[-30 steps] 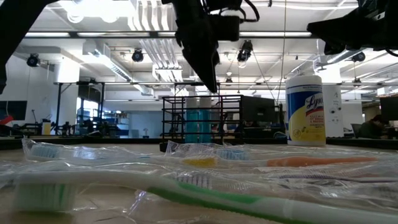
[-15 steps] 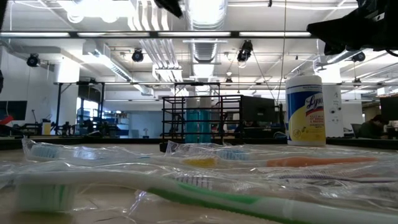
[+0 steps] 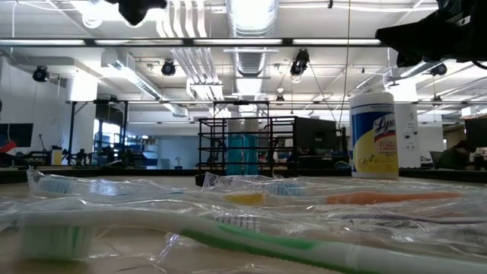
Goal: Pick & Place toothbrushing station
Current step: Put the top green toothbrush into the wire organizer
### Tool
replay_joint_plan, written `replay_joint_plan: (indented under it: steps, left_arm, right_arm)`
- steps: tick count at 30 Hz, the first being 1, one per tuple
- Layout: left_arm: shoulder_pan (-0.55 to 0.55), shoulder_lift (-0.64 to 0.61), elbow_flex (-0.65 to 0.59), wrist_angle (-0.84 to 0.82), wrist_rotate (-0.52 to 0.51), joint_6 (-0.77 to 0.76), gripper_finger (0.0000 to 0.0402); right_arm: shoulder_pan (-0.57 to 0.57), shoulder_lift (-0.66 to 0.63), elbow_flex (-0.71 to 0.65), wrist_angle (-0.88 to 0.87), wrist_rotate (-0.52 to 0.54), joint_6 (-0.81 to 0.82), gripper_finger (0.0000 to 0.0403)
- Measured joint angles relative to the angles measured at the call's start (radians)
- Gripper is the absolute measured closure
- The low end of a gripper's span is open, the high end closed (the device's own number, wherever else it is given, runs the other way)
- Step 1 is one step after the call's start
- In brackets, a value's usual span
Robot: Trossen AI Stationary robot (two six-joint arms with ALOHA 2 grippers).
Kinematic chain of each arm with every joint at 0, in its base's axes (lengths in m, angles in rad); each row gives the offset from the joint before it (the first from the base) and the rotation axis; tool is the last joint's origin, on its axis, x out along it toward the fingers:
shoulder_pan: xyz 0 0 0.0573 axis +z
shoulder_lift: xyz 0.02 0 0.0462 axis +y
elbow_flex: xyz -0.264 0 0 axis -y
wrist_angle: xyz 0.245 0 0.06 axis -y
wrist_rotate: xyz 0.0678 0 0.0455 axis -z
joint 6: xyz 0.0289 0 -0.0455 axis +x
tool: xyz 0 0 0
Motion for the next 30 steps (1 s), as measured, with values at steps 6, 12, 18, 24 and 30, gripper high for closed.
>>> replay_joint_plan:
  steps: [6,12,18,24,30]
  left_arm:
    - [-0.001,-0.238,-0.339,0.329,0.045,-0.062,0.0396]
    - [-0.001,-0.378,-0.62,0.649,0.095,-0.028,0.0392]
    - [-0.001,-0.495,-0.761,0.724,0.126,0.015,0.0395]
    - [-0.002,-0.59,-0.817,0.667,0.181,0.03,0.0395]
    - [-0.001,-0.68,-0.847,0.547,0.181,-0.003,0.0398]
  right_arm:
    - [0.0,0.0,0.0,0.0,0.0,-0.011,0.0392]
    - [0.0,0.0,0.0,0.008,0.0,-0.002,0.0392]
    - [0.0,0.004,0.0,0.047,0.001,0.051,0.0392]
    - [0.0,0.014,0.0,0.093,0.019,0.072,0.0392]
    - [0.0,0.039,0.0,0.1,0.138,0.088,0.0392]
